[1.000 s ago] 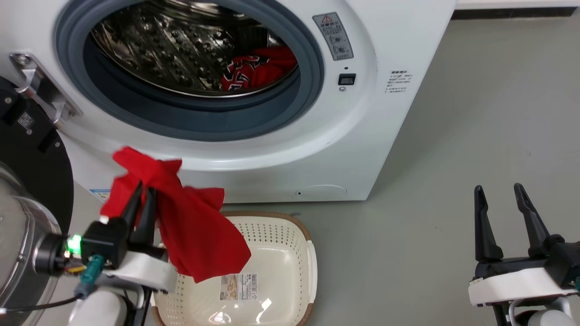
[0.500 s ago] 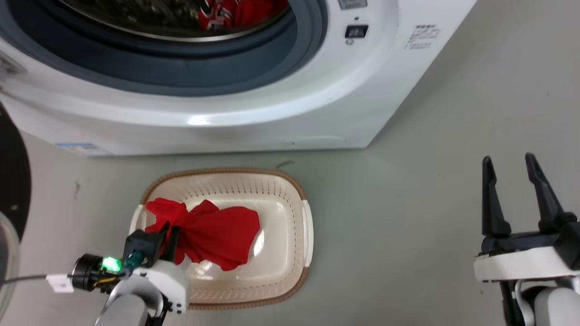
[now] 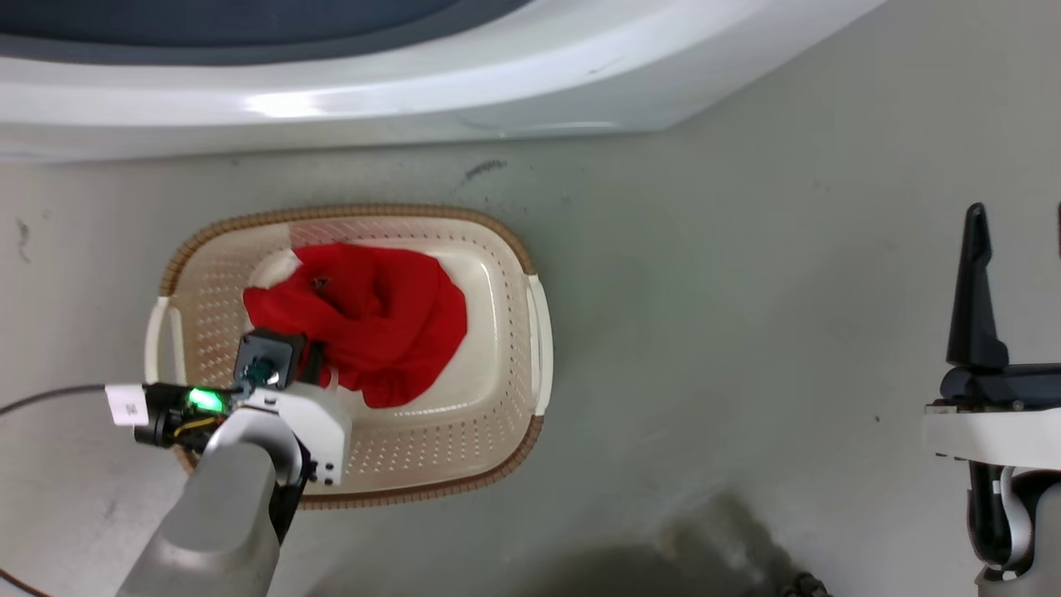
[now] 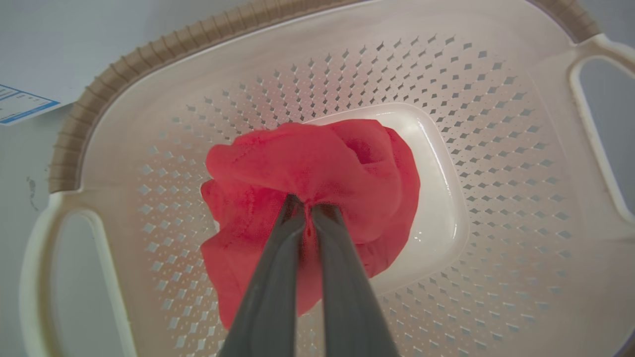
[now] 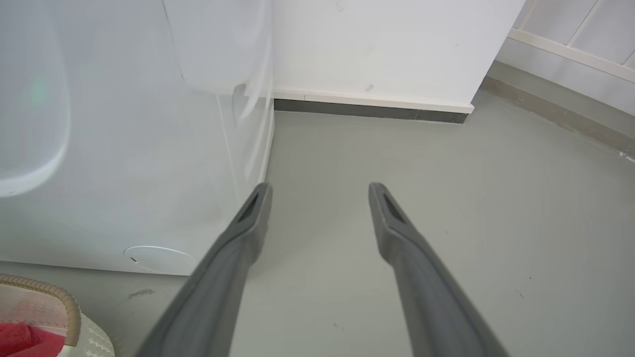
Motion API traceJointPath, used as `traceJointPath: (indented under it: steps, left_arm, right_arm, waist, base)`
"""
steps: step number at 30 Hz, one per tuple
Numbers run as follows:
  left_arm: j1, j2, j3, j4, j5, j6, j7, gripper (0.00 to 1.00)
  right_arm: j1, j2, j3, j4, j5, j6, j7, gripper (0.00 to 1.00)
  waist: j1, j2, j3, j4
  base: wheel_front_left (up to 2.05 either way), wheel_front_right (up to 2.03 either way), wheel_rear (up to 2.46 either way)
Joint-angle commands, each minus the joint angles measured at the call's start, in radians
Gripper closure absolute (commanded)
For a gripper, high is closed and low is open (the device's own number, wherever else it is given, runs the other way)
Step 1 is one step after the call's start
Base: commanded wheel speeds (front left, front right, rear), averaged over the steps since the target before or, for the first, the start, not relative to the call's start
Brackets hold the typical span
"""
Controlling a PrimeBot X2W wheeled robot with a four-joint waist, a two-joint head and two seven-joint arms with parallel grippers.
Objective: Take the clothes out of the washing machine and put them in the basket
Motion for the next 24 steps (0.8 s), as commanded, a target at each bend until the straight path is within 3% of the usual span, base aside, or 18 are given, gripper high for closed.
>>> traceJointPath:
  steps: [1, 14, 16, 17, 24]
  left_arm:
    - [-0.04, -0.005, 0.006, 0.027, 0.006, -0.004, -0.003, 1.0]
    - [-0.151, -0.032, 0.011, 0.161, 0.031, -0.012, -0.003, 1.0]
    - [-0.152, -0.041, 0.016, 0.166, 0.032, -0.004, -0.003, 0.04]
    - [-0.15, -0.044, 0.019, 0.167, 0.03, 0.0, -0.003, 0.0]
    - [-0.092, -0.046, 0.04, 0.115, 0.029, -0.012, -0.003, 0.0]
  right_arm:
    - [-0.02, 0.001, -0.009, -0.013, 0.0, -0.001, -0.002, 0.0]
    - [-0.04, 0.001, -0.039, -0.038, 0.0, -0.001, -0.002, 0.0]
    - [-0.043, 0.001, -0.04, -0.033, -0.001, -0.001, -0.002, 0.0]
    - [-0.044, 0.001, -0.037, -0.029, -0.002, -0.001, -0.002, 0.0]
    - [-0.048, 0.0, -0.022, 0.011, 0.01, -0.001, -0.002, 0.0]
  waist:
    - [-0.0002, 0.0, 0.07, -0.016]
    - [-0.0002, 0.0, 0.155, -0.025]
    - [-0.0002, 0.0, 0.147, -0.021]
    - [-0.0002, 0.0, 0.14, -0.019]
    - [-0.0002, 0.0, 0.036, -0.018]
  base:
    - [0.0, 0.0, 0.0]
    - [0.0, 0.0, 0.0]
    - [0.0, 0.0, 0.0]
    - [0.0, 0.0, 0.0]
    - [0.0, 0.0, 0.0]
